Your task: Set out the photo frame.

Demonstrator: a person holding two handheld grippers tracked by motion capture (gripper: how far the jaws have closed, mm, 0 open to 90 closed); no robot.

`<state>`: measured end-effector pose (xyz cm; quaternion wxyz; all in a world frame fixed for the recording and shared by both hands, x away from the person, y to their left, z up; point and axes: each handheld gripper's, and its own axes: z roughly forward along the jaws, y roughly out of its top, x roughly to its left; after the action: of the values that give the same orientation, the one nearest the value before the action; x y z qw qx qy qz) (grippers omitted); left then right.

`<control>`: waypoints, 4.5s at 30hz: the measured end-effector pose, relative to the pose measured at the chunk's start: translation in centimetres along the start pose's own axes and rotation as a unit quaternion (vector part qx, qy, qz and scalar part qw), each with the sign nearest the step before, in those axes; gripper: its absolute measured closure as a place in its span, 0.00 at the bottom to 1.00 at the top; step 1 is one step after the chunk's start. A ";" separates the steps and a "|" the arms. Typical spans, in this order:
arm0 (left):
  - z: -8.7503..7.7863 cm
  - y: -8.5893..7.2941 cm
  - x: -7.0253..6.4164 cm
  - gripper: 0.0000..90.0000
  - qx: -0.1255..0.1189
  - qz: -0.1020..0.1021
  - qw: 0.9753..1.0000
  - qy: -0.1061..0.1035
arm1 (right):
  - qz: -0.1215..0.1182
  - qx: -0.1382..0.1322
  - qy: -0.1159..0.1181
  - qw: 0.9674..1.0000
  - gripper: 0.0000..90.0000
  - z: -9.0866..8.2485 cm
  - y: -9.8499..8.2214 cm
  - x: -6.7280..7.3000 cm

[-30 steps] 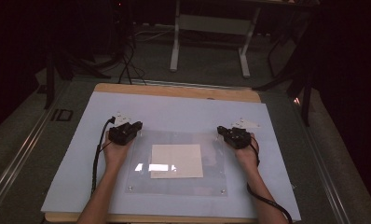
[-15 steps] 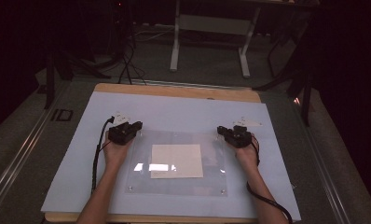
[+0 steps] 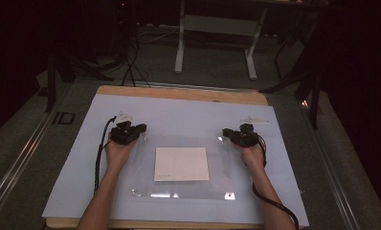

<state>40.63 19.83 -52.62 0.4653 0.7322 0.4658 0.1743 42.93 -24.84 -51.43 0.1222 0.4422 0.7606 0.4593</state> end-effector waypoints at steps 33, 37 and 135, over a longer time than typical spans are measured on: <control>3.2 1.7 2.5 0.95 0.023 -0.098 0.995 -0.026 | -0.001 0.032 -0.027 0.999 0.68 1.5 1.8 -1.2; 3.3 1.7 2.5 0.94 0.022 -0.102 0.994 -0.023 | -0.028 0.017 -0.023 0.999 0.65 0.2 1.3 -0.8; -1.9 1.4 3.1 0.76 -0.043 -0.064 0.997 -0.024 | -0.165 -0.036 0.083 0.982 0.57 -3.8 -1.0 2.0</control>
<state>41.58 23.24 -50.99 0.5176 0.6842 0.4926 0.1461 38.96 -25.67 -49.74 0.1491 0.2666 0.8133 0.4953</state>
